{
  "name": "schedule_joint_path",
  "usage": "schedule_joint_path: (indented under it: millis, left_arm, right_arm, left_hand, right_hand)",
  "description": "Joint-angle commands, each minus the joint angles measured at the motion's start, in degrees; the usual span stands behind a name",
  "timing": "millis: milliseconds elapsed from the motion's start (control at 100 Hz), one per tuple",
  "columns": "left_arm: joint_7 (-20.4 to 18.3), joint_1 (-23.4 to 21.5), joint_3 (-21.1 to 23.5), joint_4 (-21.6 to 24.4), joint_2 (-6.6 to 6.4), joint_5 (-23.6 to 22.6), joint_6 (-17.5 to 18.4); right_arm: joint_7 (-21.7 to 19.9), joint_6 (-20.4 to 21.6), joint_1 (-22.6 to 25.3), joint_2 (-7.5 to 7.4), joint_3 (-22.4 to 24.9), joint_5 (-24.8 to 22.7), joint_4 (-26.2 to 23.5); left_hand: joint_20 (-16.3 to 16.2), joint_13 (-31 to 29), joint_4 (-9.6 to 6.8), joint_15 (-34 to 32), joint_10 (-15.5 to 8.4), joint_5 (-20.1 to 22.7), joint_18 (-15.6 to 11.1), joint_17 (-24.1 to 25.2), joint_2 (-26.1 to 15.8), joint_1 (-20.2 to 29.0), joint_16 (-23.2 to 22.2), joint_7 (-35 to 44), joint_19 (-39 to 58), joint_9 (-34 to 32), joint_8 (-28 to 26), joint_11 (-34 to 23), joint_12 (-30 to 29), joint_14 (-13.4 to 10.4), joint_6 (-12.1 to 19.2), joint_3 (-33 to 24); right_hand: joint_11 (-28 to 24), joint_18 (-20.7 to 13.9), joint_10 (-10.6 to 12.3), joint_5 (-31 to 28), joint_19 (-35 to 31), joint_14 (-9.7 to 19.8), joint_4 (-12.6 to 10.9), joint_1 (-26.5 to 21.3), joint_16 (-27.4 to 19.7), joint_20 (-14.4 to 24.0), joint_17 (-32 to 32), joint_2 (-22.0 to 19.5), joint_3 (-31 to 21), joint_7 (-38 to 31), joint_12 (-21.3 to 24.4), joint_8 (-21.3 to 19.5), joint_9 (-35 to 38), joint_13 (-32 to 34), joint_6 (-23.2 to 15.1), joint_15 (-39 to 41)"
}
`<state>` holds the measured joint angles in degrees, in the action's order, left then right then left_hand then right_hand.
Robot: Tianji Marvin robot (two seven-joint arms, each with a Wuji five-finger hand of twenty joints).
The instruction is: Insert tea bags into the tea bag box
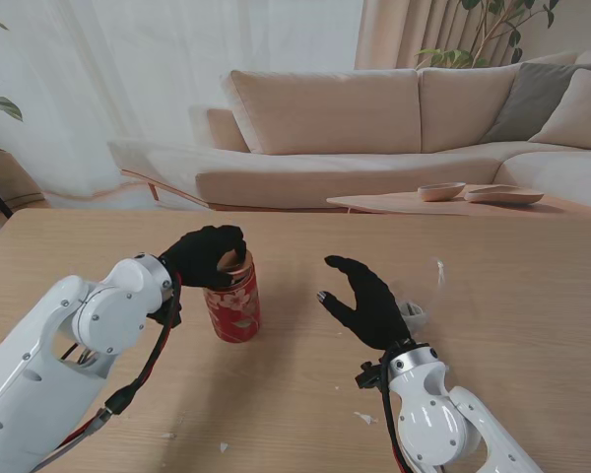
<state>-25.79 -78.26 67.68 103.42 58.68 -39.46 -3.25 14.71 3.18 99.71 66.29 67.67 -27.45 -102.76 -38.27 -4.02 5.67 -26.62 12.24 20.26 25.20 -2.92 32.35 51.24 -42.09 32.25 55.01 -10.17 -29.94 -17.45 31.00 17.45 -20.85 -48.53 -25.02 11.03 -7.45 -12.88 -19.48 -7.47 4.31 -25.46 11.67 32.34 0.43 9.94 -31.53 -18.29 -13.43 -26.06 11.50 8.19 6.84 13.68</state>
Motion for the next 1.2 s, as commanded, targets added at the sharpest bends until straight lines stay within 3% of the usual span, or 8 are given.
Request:
schedule_joint_path:
  millis: [0, 200, 770, 1190]
  left_arm:
    - [-1.2, -0.5, -0.1, 0.4, -0.02, -0.4, -0.3]
    - [-2.1, -0.4, 0.0, 0.5, -0.18, -1.4, -0.4]
    - [-2.8, -1.3, 0.8, 1.5, -0.33, -2.6, -0.2]
    - [-2.8, -2.4, 2.1, 2.6, -0.37, -3.4, 0.5]
  right_arm:
    - [-0.6, 0.2, 0.4, 0.5, -0.1, 0.1, -0.5]
    - [-0.6, 0.1, 0.5, 0.51, 0.1, 0.2, -0.5]
    - [-0.5, 0.0, 0.6, 0.53, 0.2, 0.2, -0.7]
    - [-0.4, -0.1, 0.6, 0.57, 0.2, 0.2, -0.7]
  left_hand:
    - [-0.7, 0.8, -1.44, 1.9, 0.9, -0.9, -5.4, 0.8, -1.7, 2.5, 1.2, -1.1, 5.3, 1.0, 1.3, 1.9, -0.4, -0.4, 0.2, -4.6]
    - [0.6, 1.8, -1.26, 9.1, 0.4, -2.6, -5.2, 3.8, -1.1, 1.2, 1.0, -4.8, 1.0, 2.0, 4.0, 5.4, 0.7, -1.1, 1.6, -3.8]
    - [3.8, 4.2, -0.6, 19.8, -0.5, -5.5, -5.0, 8.6, 0.2, -3.1, 1.0, -8.7, -8.5, 3.7, 6.0, 10.6, 1.9, -2.2, 3.0, -2.2]
    - [3.6, 4.1, -0.29, 21.2, -0.6, -4.3, -4.9, 8.8, 0.3, -4.7, 1.6, -3.6, -12.2, 4.1, 1.4, 11.5, 2.5, -2.4, 1.4, -1.7]
  right_hand:
    - [0.1, 0.0, 1.4, 0.7, 0.9, 1.7, -2.4, -0.3, 0.2, 1.2, 0.1, -2.4, -1.0, -0.3, -0.1, 0.7, -1.4, -1.9, 0.8, -0.1]
    - [0.1, 0.0, 1.5, 0.7, 0.9, 1.7, -2.4, -0.3, 0.2, 1.3, 0.1, -2.4, -1.0, -0.3, -0.1, 0.8, -1.4, -1.9, 0.8, 0.0]
    - [0.0, 0.0, 1.5, 0.7, 0.9, 1.7, -2.4, -0.2, 0.2, 1.3, 0.1, -2.3, -1.2, -0.4, -0.1, 0.8, -1.4, -1.9, 0.9, 0.0]
    - [0.1, 0.0, 1.4, 0.7, 1.0, 1.8, -2.4, -0.3, 0.2, 1.3, 0.0, -2.2, -1.3, -0.4, -0.1, 0.8, -1.4, -1.8, 1.1, 0.0]
